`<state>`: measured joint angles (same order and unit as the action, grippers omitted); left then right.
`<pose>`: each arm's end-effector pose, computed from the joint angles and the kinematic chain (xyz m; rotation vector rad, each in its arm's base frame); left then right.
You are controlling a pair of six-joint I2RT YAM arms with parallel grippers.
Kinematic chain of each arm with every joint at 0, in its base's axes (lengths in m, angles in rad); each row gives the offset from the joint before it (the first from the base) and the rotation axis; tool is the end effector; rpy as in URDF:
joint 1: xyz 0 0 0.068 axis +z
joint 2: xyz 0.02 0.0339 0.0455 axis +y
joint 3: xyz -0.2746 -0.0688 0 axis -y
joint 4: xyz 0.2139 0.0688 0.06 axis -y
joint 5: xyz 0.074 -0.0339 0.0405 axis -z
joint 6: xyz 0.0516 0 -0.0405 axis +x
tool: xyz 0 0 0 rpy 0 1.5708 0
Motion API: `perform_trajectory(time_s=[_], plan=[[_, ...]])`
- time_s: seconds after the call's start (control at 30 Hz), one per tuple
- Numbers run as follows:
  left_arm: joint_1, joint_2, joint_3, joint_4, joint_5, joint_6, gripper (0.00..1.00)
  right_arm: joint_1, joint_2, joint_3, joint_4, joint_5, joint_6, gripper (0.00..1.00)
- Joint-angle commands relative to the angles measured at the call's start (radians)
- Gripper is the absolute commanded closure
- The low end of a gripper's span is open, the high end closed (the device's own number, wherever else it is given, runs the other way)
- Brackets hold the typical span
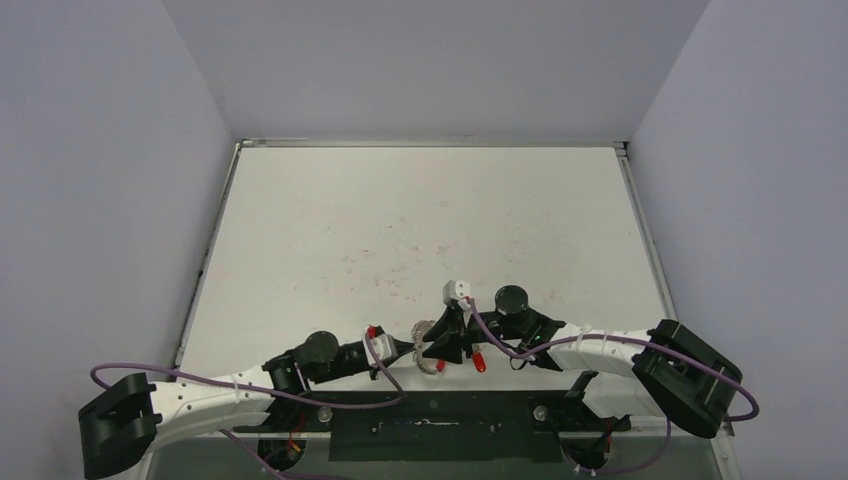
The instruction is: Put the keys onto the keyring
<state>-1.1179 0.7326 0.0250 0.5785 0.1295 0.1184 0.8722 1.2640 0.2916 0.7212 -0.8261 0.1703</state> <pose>0.0559 -0.1302 0.1876 1.1085 1.3847 -0.8464 0.1077 0.1873 0.2053 -1.2557 1.5570 1.4513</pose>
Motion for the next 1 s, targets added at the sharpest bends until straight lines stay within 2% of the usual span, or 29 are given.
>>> perform_trajectory(time_s=[0.0,0.47,0.57,0.67,0.7,0.97], plan=[[-0.003,-0.001,0.067,-0.056,-0.011,0.027,1.00,0.009,-0.063,0.046,-0.058,0.011,-0.080,0.63],[-0.009,0.061,0.107,-0.047,0.009,0.040,1.00,0.016,0.027,0.108,-0.072,-0.002,-0.117,0.65],[-0.011,0.054,0.107,-0.049,0.008,0.041,1.00,0.018,0.047,0.119,-0.084,-0.003,-0.130,0.74],[-0.011,0.043,0.109,-0.057,0.006,0.039,1.00,0.018,0.058,0.134,-0.111,0.000,-0.145,0.94],[-0.011,0.041,0.109,-0.061,0.005,0.040,1.00,0.018,0.062,0.135,-0.111,-0.004,-0.145,0.96],[-0.011,0.025,0.104,-0.066,0.000,0.036,1.00,0.021,0.084,0.145,-0.115,-0.019,-0.156,0.93]])
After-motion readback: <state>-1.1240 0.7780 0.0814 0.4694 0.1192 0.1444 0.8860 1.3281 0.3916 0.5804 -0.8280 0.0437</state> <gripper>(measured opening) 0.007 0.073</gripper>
